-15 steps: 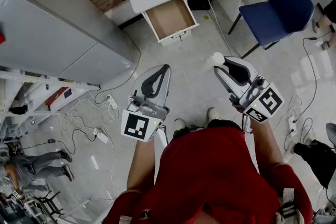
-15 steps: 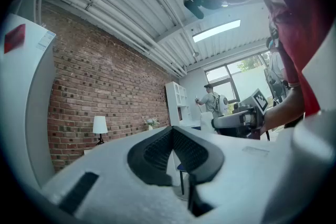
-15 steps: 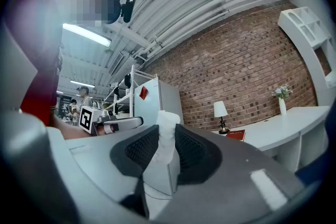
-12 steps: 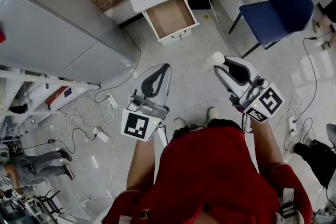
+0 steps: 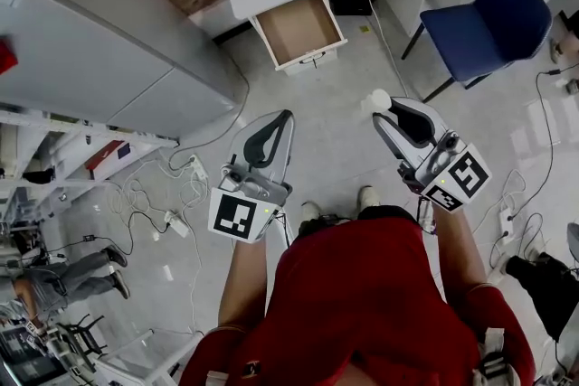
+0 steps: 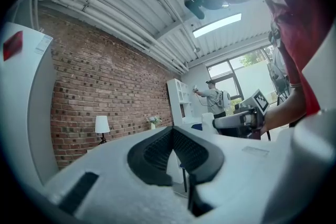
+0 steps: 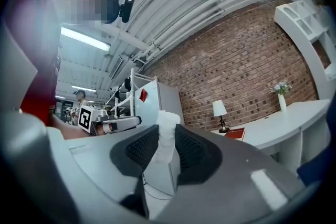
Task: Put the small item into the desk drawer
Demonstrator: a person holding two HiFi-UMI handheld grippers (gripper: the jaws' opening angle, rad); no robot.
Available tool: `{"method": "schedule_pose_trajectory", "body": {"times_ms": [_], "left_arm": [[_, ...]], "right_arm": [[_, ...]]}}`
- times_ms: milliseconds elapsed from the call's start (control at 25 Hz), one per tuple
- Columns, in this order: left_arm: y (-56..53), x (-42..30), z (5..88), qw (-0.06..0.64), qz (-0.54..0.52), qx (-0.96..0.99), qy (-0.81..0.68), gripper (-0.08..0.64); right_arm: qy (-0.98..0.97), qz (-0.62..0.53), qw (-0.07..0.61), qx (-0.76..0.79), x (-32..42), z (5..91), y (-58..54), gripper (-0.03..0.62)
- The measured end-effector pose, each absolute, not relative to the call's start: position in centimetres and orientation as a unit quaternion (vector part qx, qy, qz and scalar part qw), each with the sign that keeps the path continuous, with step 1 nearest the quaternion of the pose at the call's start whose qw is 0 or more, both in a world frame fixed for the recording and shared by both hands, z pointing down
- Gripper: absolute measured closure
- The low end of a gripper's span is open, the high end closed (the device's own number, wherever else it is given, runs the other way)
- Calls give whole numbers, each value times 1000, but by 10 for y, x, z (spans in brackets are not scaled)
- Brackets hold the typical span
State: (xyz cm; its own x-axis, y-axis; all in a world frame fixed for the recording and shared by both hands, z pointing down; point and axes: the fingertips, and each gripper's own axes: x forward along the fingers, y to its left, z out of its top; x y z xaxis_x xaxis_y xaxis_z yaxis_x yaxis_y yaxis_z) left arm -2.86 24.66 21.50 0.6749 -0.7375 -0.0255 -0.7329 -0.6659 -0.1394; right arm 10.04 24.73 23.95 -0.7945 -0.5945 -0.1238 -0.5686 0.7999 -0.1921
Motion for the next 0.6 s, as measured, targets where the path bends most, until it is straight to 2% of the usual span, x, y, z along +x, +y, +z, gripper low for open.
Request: {"method": "schedule_pose_trajectory", "body": {"times_ms": [320, 600], "left_arm": [[229, 52, 217, 85, -41, -902, 421, 561], [210, 72, 221, 82, -57, -892, 441, 561]], "right_arm": [[948, -83, 91, -294, 187, 252, 225, 479], [954, -89, 82, -273, 209, 264, 195, 479]]}}
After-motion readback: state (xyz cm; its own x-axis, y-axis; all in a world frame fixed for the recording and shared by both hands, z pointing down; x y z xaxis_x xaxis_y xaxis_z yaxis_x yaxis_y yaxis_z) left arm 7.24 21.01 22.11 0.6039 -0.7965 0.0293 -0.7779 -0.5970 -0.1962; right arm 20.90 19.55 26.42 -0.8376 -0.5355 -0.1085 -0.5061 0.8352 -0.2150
